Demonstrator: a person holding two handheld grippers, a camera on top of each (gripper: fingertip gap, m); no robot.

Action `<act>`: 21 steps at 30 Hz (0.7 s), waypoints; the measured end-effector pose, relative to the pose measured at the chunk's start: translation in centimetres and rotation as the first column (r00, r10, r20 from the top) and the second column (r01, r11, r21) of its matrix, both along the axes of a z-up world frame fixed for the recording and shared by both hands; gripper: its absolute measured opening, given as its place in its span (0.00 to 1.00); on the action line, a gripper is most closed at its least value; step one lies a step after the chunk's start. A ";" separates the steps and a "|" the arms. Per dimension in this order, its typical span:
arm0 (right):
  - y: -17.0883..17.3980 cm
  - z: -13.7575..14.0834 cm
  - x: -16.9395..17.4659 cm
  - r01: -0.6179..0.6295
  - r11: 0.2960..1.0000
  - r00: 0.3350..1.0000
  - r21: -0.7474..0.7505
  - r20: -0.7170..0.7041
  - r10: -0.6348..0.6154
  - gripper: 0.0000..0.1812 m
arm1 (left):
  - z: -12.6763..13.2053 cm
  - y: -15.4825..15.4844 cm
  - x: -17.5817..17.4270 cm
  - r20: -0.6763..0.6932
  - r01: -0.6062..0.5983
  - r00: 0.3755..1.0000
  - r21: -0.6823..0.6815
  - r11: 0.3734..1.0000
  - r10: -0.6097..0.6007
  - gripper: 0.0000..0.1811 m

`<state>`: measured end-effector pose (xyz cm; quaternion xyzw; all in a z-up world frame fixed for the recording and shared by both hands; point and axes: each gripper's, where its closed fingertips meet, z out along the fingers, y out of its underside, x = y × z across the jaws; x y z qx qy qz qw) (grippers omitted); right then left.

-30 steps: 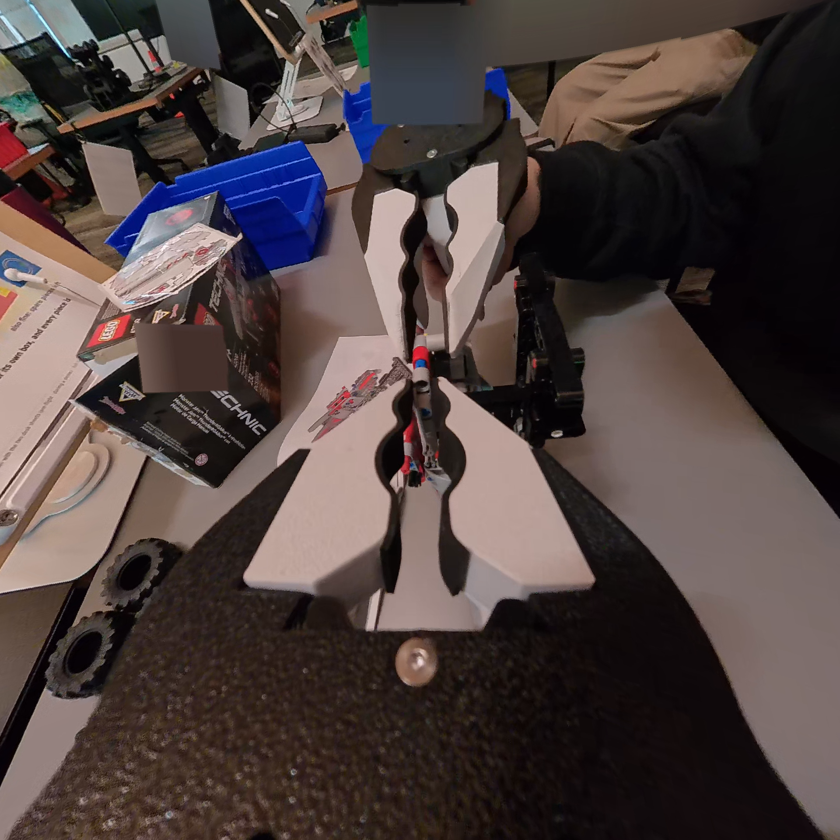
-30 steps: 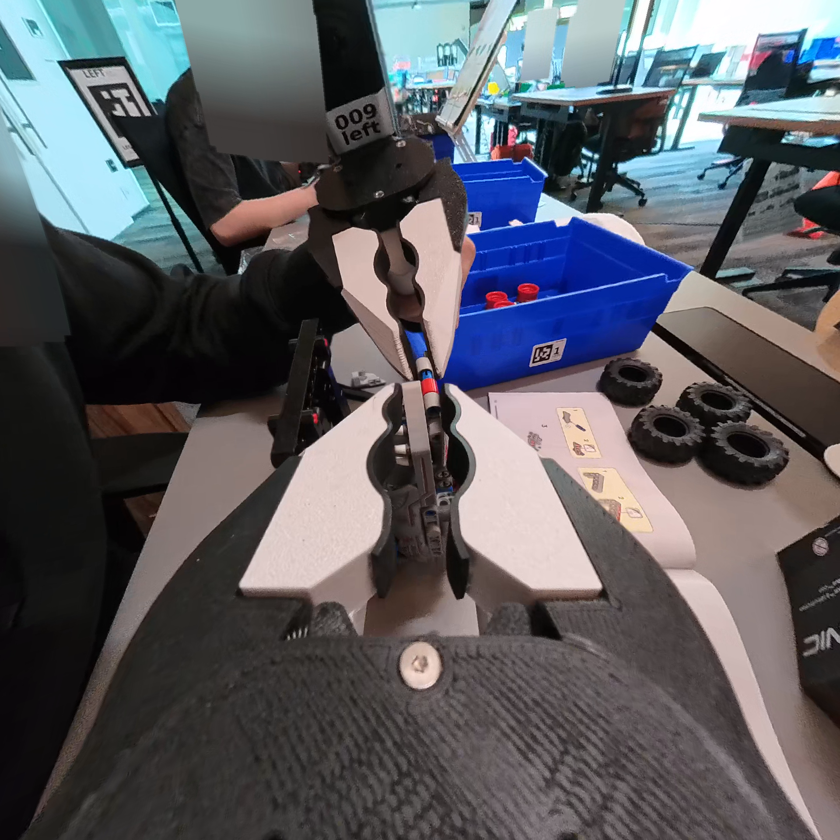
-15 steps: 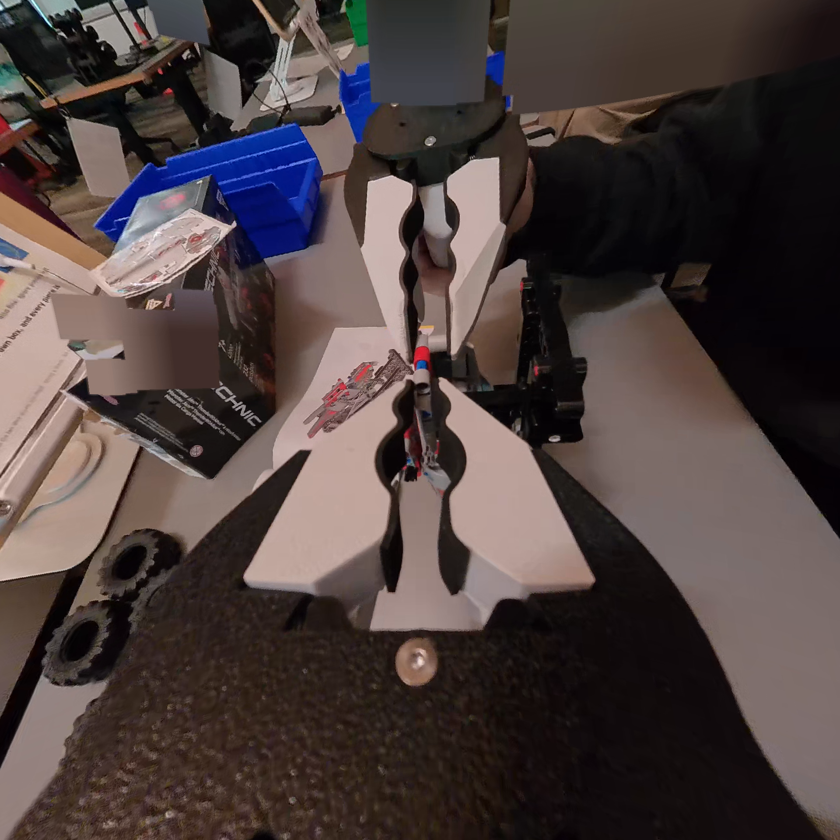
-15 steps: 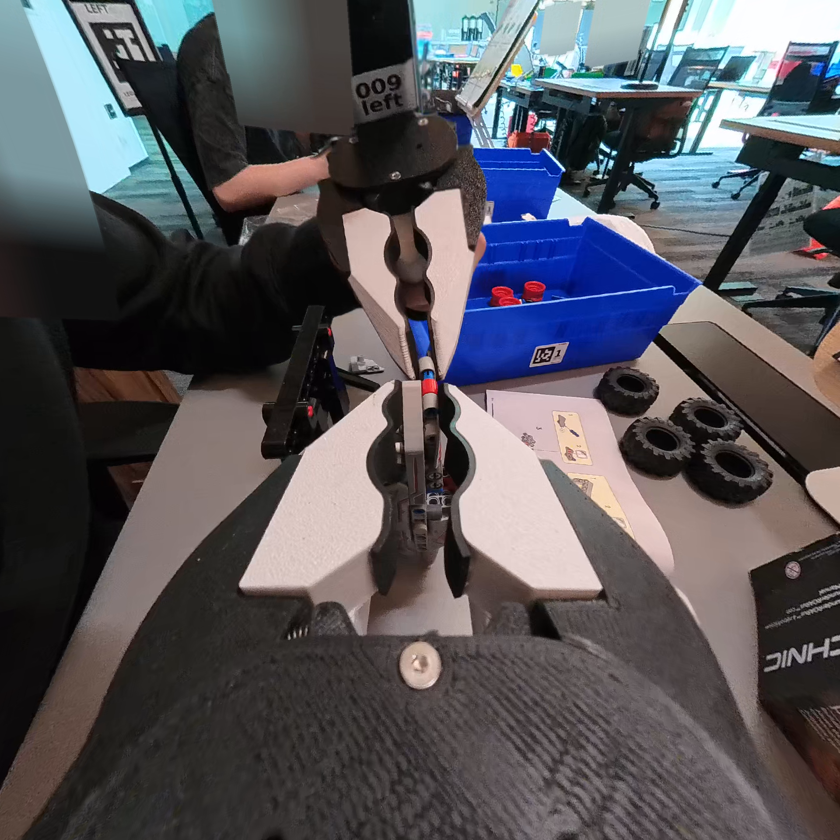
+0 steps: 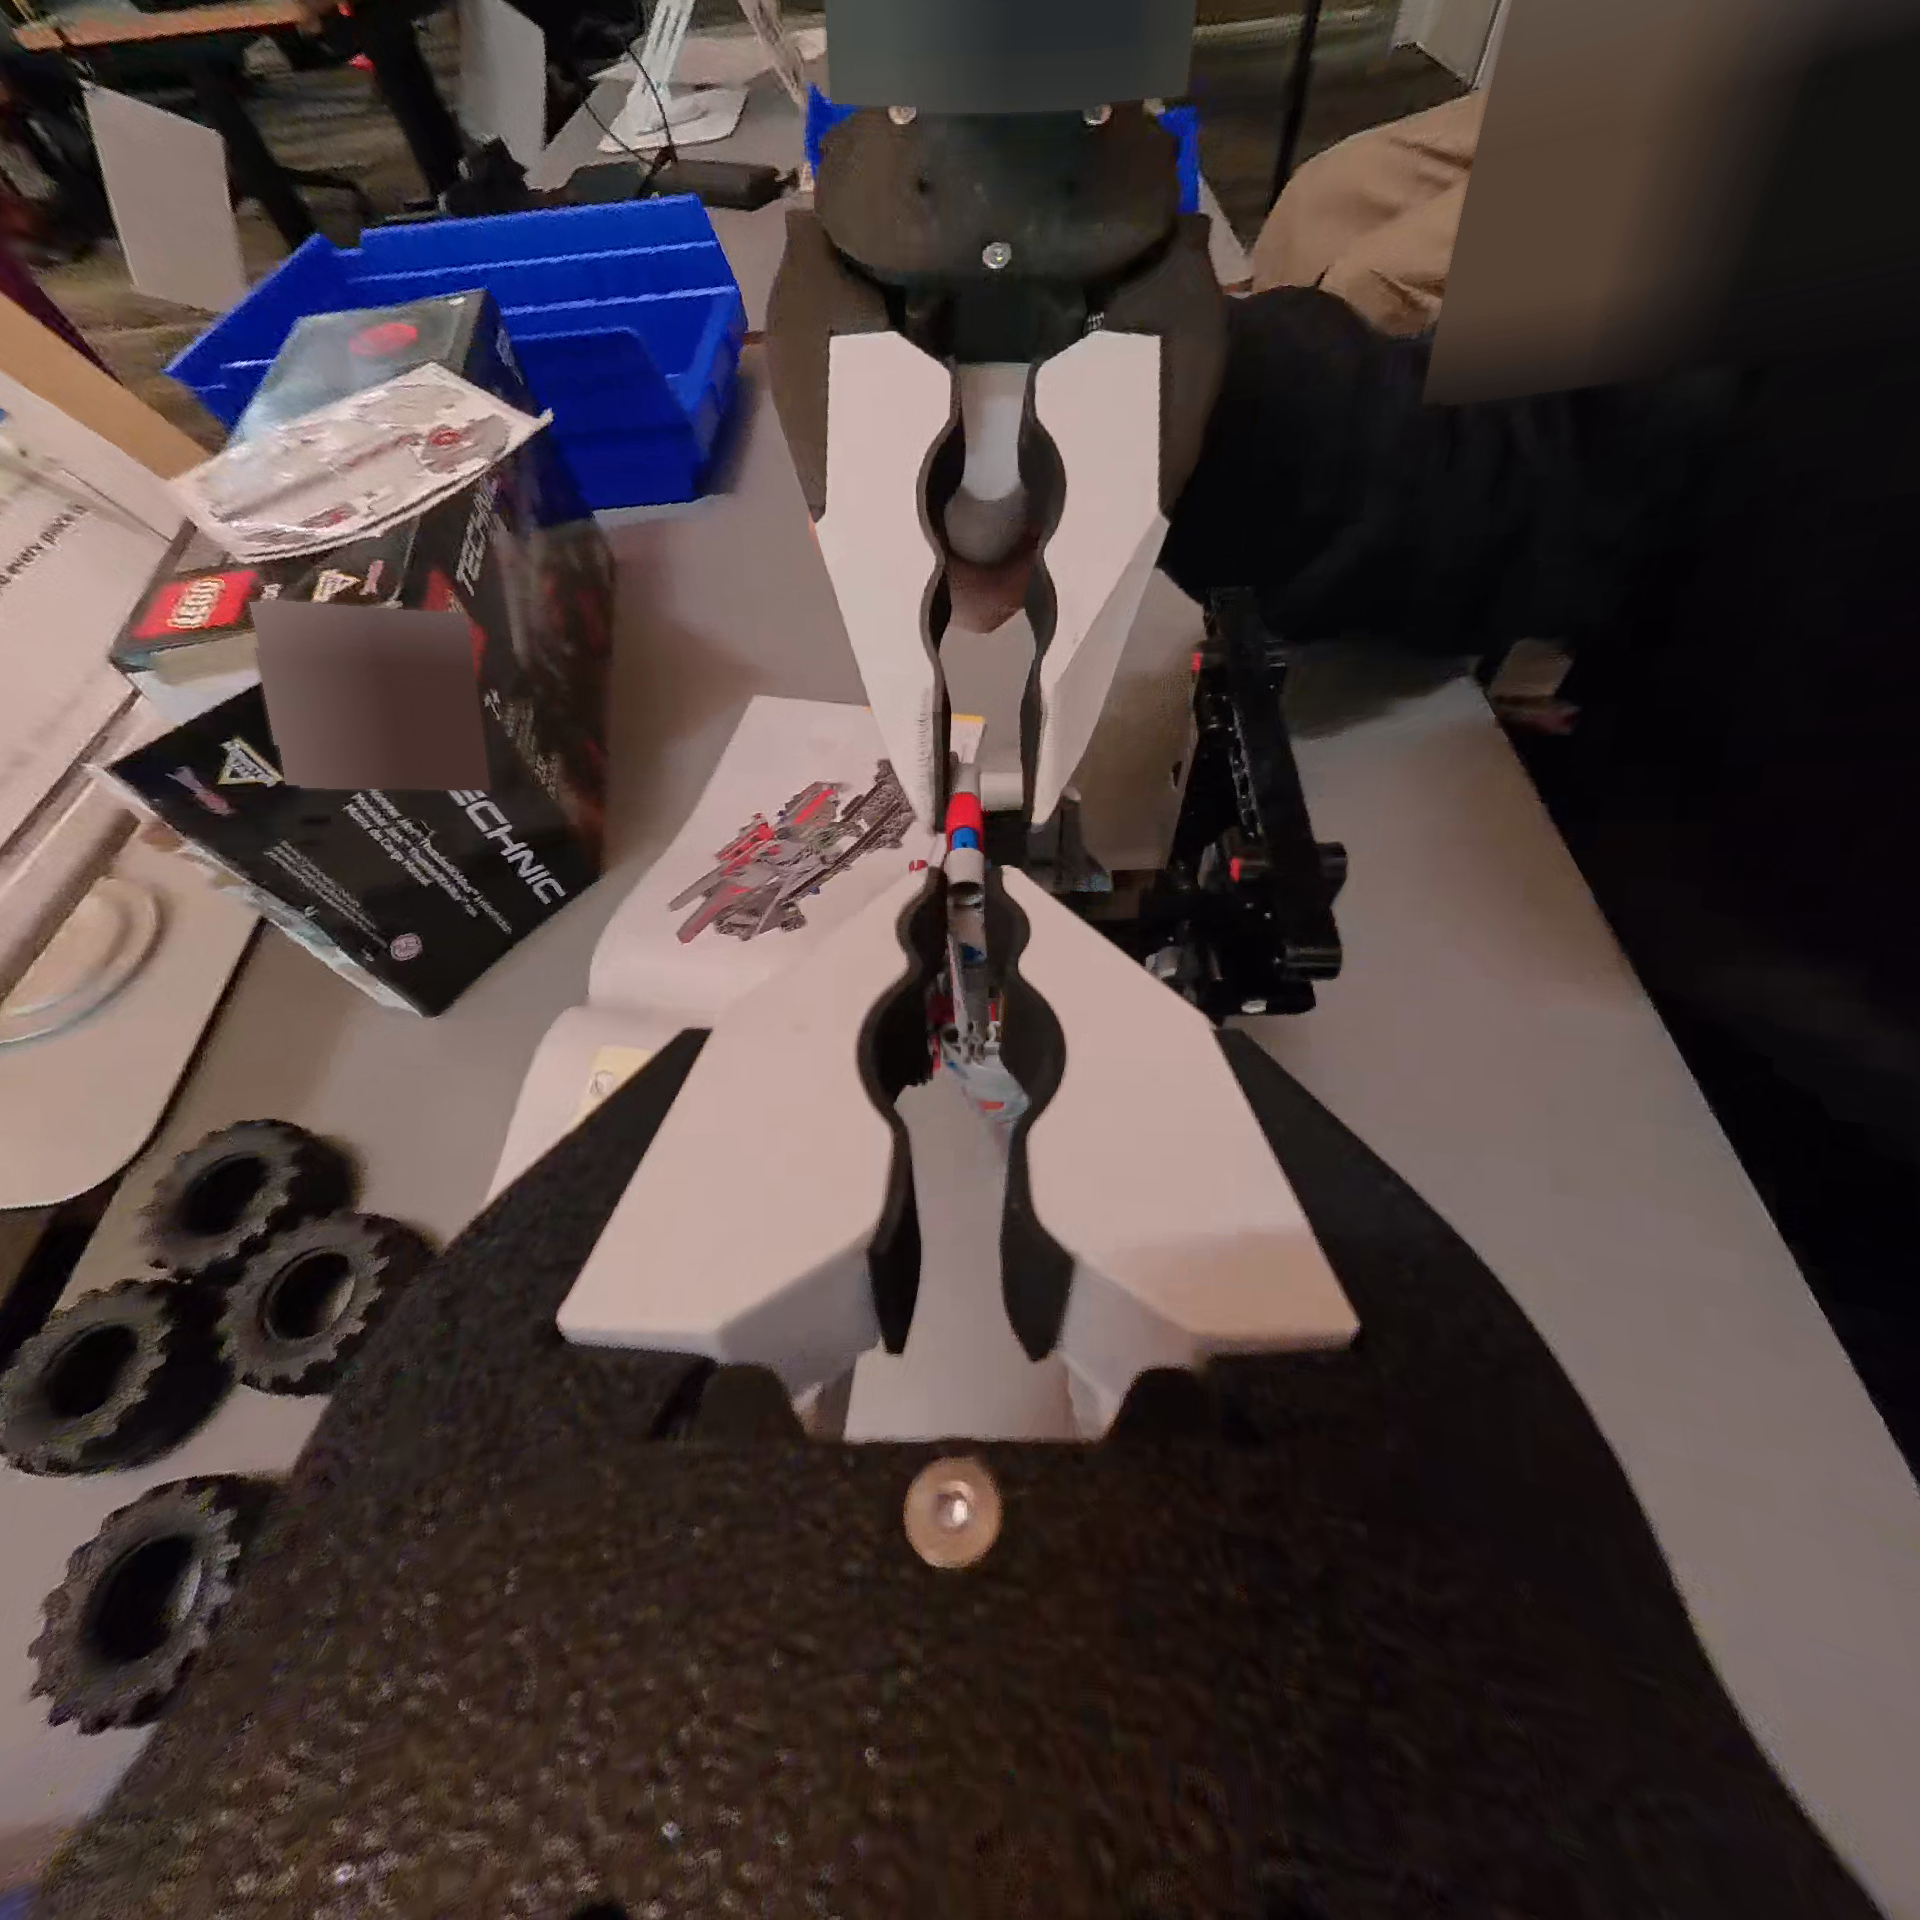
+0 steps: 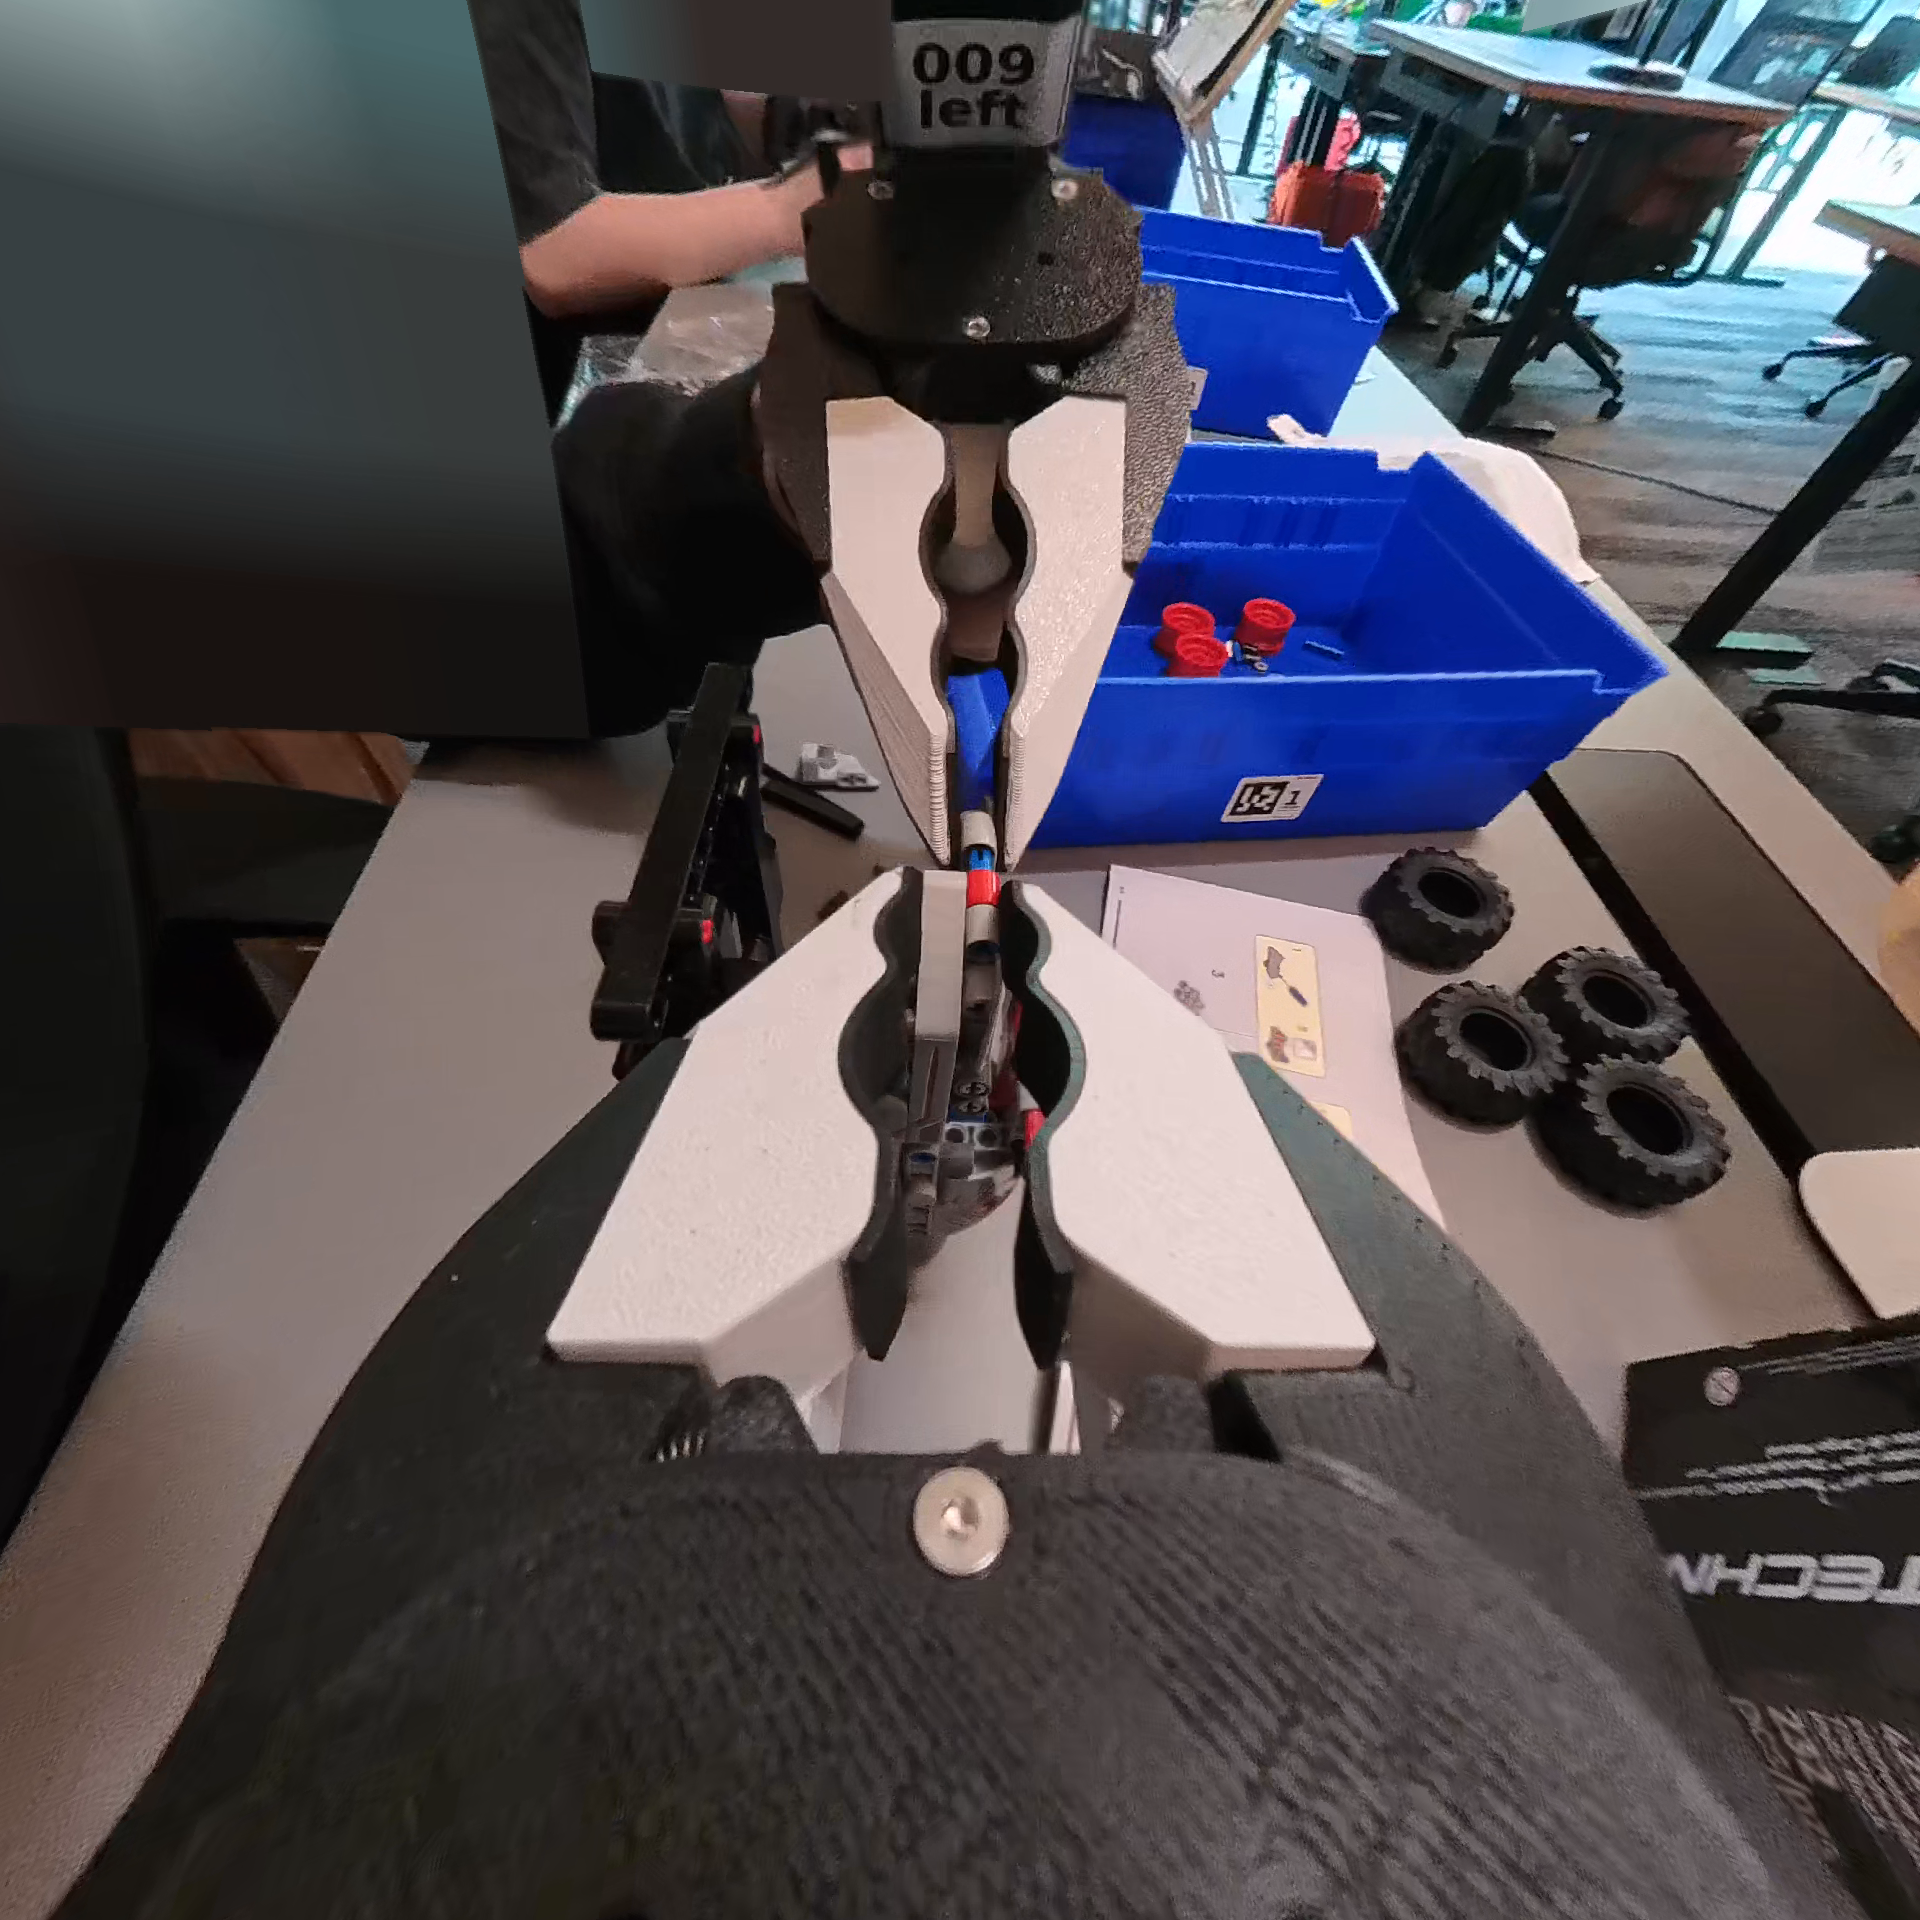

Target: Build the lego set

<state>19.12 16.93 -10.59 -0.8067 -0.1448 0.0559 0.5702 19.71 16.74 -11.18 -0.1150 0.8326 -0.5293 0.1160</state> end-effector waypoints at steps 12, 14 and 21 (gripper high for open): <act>-0.1 0.0 -0.4 -0.021 1.000 1.000 0.003 -0.003 0.021 0.08 | -0.2 -0.1 -0.3 0.126 0.034 0.991 0.079 0.996 -0.044 0.02; 0.1 0.0 -0.4 -0.006 1.000 1.000 0.004 0.022 0.006 0.08 | -0.2 0.0 -0.4 0.043 0.036 0.998 0.043 0.998 -0.038 0.02; -0.1 -0.1 -0.1 -0.003 1.000 0.999 -0.009 0.046 0.003 0.08 | -0.2 -0.2 -0.1 -0.105 0.041 0.993 -0.084 0.996 -0.050 0.02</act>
